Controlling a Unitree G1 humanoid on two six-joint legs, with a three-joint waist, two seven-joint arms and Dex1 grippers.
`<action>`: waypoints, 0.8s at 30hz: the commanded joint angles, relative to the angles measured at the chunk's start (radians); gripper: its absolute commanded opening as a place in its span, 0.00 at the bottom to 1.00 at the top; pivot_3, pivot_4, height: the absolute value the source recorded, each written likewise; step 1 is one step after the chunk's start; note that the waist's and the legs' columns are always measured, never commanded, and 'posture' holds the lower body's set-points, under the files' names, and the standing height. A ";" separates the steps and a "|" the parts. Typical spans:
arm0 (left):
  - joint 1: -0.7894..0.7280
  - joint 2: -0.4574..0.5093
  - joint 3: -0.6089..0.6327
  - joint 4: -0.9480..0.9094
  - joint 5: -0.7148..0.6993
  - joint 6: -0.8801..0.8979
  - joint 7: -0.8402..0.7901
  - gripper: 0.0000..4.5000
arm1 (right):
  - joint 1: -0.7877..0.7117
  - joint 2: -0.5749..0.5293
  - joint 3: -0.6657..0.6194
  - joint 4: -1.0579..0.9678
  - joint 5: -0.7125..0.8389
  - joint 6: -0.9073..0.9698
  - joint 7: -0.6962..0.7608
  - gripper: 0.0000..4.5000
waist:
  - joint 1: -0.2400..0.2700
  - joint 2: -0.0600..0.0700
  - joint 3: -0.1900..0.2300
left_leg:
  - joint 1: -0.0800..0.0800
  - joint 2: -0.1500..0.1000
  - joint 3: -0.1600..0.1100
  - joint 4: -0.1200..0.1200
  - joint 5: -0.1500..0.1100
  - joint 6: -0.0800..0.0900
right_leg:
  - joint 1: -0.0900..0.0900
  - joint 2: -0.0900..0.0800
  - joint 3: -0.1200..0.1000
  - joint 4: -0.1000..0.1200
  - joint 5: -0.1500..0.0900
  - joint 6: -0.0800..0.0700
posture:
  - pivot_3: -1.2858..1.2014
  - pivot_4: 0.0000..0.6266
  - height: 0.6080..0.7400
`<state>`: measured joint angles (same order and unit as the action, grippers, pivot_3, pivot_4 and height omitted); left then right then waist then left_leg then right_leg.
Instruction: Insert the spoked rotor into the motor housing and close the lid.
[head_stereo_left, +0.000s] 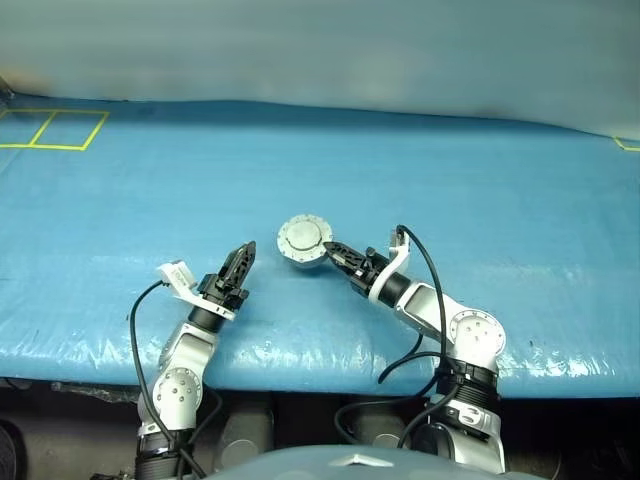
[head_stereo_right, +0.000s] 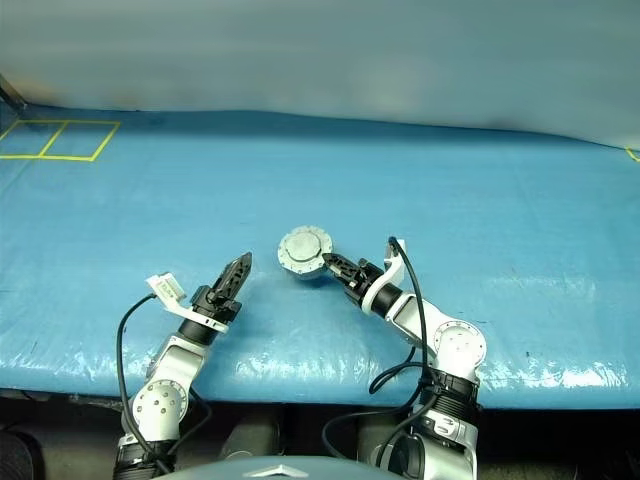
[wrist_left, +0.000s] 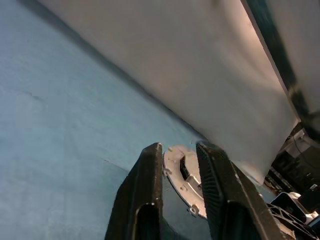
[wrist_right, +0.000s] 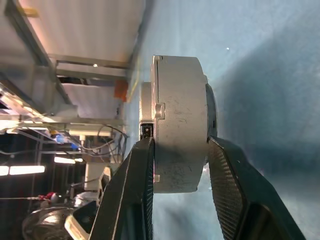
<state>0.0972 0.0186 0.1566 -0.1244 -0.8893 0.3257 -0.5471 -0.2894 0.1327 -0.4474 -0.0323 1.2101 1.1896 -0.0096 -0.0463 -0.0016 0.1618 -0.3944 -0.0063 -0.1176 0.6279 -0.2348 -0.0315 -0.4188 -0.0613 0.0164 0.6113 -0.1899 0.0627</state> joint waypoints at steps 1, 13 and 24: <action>-0.004 -0.027 -0.006 -0.051 -0.061 0.037 -0.007 0.64 | -0.041 0.053 0.026 -0.060 0.129 -0.039 0.002 0.28 | -0.002 0.000 0.000 | 0.000 0.000 0.000 0.000 0.000 0.000 | 0.000 0.000 0.000 0.000 0.000 0.000 | 0.52 0.24 1.00; -0.053 -0.095 0.035 -0.023 -0.308 0.207 0.025 0.99 | -0.005 0.010 0.151 -0.107 0.244 -0.053 -0.012 0.28 | -0.013 0.000 0.000 | 0.000 0.000 0.000 0.001 0.000 0.000 | 0.001 0.000 0.000 0.000 0.000 0.000 | 0.52 0.24 1.00; -0.125 -0.120 0.016 0.027 -0.275 0.192 0.010 0.99 | 0.043 -0.049 0.288 -0.147 0.293 -0.053 0.025 0.28 | -0.013 0.000 0.000 | 0.000 0.000 0.000 0.001 0.000 0.000 | 0.001 0.000 0.000 0.000 0.000 0.000 | 0.52 0.24 1.00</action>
<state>-0.0081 -0.0696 0.1864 -0.0847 -1.1765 0.5311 -0.5246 -0.2314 0.0776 -0.1770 -0.1230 1.4402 1.1448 -0.0247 -0.0588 -0.0016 0.1619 -0.3939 -0.0064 -0.1178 0.6295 -0.2347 -0.0314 -0.4173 -0.0609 0.0166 0.6115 -0.1897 0.0626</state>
